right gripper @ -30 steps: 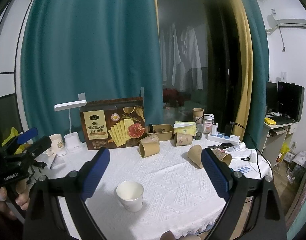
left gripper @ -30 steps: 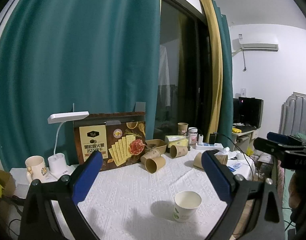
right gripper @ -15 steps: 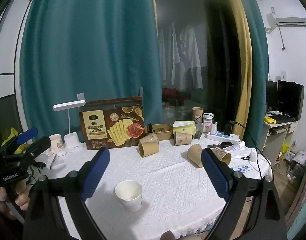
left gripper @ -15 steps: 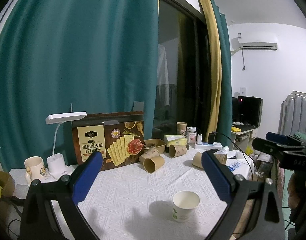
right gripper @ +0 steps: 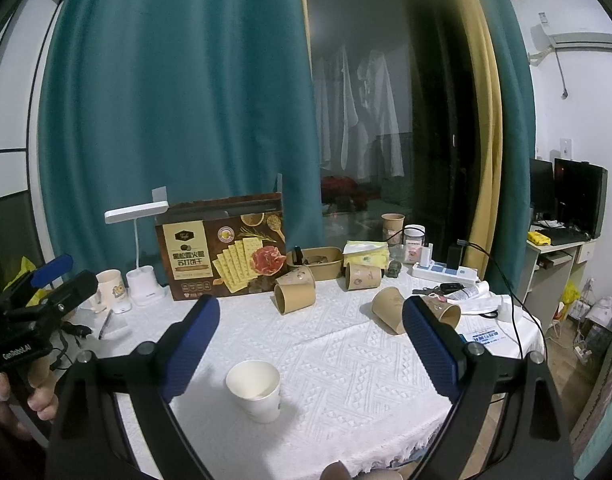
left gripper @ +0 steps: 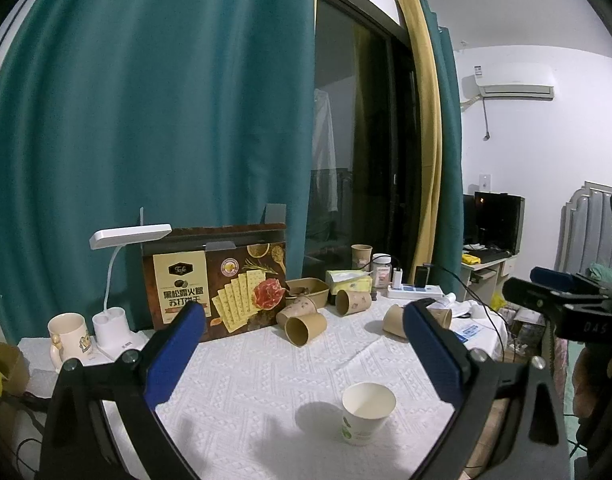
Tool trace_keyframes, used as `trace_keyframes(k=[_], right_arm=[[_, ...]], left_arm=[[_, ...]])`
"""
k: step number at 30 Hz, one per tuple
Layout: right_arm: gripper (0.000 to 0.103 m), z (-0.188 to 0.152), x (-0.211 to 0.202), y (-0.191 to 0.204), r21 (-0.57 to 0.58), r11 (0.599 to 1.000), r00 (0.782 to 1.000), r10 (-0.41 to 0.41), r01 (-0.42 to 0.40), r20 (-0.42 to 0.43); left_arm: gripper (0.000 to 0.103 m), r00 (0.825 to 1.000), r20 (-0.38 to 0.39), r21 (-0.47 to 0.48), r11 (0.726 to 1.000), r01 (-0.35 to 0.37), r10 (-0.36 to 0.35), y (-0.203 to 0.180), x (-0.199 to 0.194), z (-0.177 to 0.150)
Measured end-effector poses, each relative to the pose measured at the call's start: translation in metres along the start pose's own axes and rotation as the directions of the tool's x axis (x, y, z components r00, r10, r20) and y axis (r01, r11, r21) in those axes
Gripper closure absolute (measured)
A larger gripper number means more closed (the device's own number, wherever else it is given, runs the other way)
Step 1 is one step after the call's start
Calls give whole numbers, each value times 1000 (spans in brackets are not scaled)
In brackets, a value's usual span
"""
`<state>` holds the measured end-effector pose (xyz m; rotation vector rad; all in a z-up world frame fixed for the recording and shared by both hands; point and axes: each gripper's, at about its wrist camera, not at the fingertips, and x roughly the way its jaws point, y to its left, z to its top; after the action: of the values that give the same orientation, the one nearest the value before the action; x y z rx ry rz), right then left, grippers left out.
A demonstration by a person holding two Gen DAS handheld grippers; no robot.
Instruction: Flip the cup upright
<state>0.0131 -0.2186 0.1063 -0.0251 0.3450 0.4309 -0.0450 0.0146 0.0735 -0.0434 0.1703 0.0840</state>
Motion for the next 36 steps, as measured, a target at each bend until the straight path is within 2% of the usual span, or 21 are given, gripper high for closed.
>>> trace_keyframes(k=[36], right_arm=[[12,-1,-1,-2,2,1000,1000,-1,1,0]], left_arm=[[4,1000,-1,-6,1000,2,-2,-3,-1,1]])
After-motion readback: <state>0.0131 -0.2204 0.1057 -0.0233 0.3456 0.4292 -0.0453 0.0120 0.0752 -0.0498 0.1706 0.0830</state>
